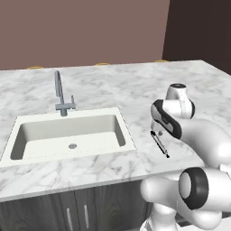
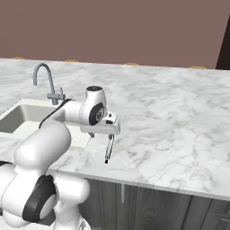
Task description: Pick up the tongs from the counter and place them near the plate next to the oven.
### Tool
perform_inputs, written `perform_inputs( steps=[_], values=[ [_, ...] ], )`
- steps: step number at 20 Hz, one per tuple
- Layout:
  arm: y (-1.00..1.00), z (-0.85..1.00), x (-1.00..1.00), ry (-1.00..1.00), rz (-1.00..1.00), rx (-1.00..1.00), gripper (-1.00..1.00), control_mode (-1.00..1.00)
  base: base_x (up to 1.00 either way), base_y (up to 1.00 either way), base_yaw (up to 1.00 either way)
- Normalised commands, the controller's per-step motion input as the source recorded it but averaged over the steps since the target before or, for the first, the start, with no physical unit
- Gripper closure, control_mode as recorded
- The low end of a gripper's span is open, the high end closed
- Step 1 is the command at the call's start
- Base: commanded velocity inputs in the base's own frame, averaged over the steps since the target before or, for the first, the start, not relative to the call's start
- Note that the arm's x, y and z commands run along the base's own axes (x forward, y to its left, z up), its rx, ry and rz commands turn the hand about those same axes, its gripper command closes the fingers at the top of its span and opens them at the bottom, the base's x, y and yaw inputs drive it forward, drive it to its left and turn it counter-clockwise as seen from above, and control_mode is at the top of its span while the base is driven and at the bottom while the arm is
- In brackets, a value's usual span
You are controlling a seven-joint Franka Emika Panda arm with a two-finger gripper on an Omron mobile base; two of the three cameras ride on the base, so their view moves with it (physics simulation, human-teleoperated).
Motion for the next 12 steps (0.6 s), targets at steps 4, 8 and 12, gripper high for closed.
perform_inputs(
  steps=[4, 8, 12],
  values=[
    [-0.01, -0.53, 0.28, 0.0, 0.0, -0.02, -1.0, -1.0, 0.0, 0.0, 0.0],
    [-0.05, -0.55, 0.32, 0.0, 0.0, -0.04, -1.0, -1.0, 0.0, 0.0, 0.0],
    [-0.11, -0.47, 0.23, 0.0, 0.0, -0.04, -1.0, -1.0, 0.0, 0.0, 0.0]
  ],
)
